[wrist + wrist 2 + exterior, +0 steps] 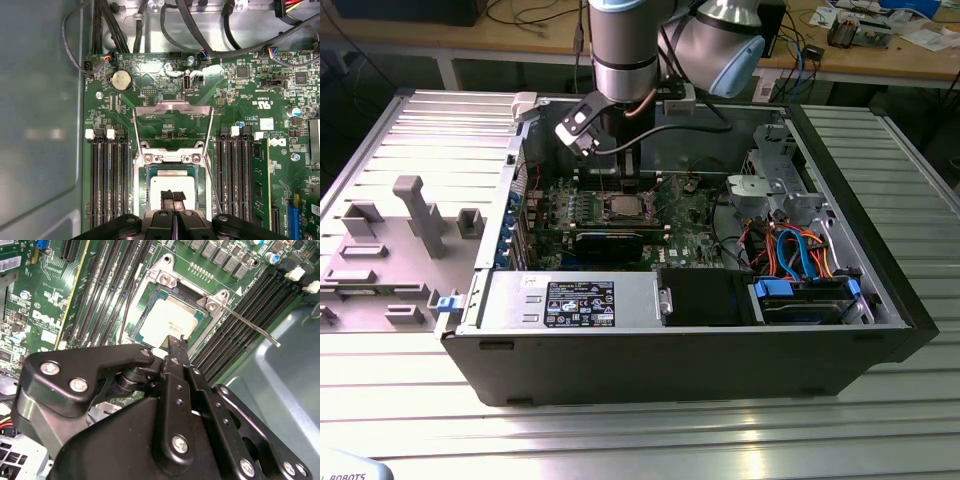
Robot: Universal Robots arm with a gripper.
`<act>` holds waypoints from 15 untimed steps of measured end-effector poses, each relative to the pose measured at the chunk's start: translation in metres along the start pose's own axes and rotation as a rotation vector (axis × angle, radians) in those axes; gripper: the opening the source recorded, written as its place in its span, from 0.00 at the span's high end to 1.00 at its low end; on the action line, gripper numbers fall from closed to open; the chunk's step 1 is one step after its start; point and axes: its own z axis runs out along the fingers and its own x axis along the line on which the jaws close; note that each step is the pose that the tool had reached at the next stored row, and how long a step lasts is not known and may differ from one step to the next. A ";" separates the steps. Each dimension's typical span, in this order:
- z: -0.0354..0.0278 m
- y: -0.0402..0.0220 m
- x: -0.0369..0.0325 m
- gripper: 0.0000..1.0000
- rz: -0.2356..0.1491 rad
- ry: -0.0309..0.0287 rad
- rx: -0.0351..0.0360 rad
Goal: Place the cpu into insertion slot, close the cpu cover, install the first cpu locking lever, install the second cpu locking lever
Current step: 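Close the cpu cover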
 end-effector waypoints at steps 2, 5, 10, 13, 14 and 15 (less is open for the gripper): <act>-0.0021 0.0002 0.0001 0.89 0.000 0.0001 0.0001; -0.0052 0.0007 0.0001 0.89 0.000 0.0000 0.0015; -0.0063 0.0014 0.0002 0.89 0.002 -0.0007 0.0607; -0.0079 0.0018 0.0002 0.89 0.002 -0.0006 0.0665; -0.0096 0.0020 0.0003 0.89 0.002 -0.0005 0.0666; -0.0118 0.0021 0.0003 0.89 0.002 -0.0006 0.0667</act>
